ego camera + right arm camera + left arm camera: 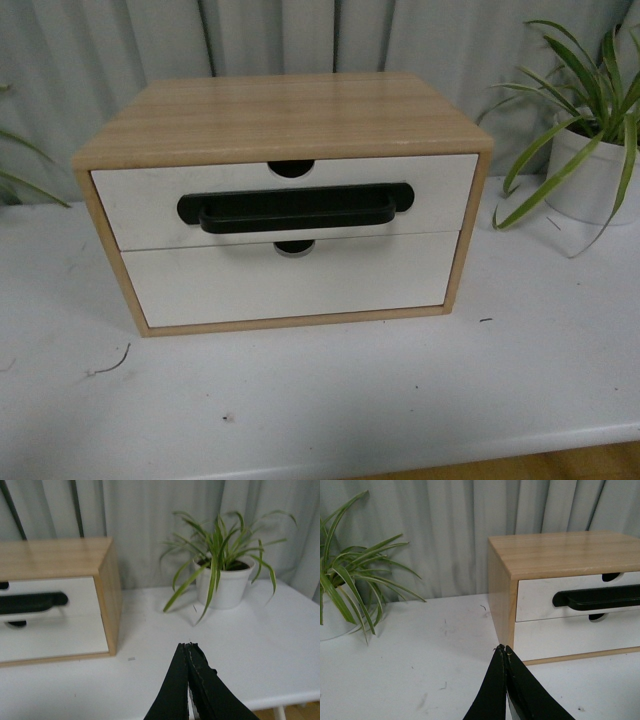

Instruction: Close drawer sideways

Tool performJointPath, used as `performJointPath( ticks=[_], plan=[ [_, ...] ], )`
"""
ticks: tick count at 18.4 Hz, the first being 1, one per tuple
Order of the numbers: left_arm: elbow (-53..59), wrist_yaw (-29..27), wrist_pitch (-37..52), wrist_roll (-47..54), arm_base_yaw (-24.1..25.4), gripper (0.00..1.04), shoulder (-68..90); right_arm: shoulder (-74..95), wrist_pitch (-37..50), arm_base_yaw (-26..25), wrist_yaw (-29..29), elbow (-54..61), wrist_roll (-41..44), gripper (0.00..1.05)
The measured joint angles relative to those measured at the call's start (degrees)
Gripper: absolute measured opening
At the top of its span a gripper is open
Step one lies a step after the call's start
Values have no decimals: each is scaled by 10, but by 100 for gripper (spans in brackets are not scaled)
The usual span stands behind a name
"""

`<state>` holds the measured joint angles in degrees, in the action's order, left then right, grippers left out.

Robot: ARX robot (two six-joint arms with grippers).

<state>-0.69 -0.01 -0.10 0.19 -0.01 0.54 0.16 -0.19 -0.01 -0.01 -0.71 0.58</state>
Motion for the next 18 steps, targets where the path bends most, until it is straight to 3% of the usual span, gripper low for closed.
performJointPath(
  ticks=[3, 9, 13, 14, 18],
  plan=[
    [0, 0, -1, 0, 0, 2, 0, 1, -1, 0, 0, 0, 0, 2],
    [0, 0, -1, -1, 0, 53, 0, 1, 0, 0, 0, 0, 0, 56],
    [0, 0, -1, -1, 0, 96, 0, 1, 0, 0, 0, 0, 0, 99],
    [0, 0, -1, 0, 0, 100, 0, 1, 0, 0, 0, 0, 0, 99],
    [0, 0, -1, -1, 0, 98, 0, 1, 0, 0, 0, 0, 0, 98]
  ],
)
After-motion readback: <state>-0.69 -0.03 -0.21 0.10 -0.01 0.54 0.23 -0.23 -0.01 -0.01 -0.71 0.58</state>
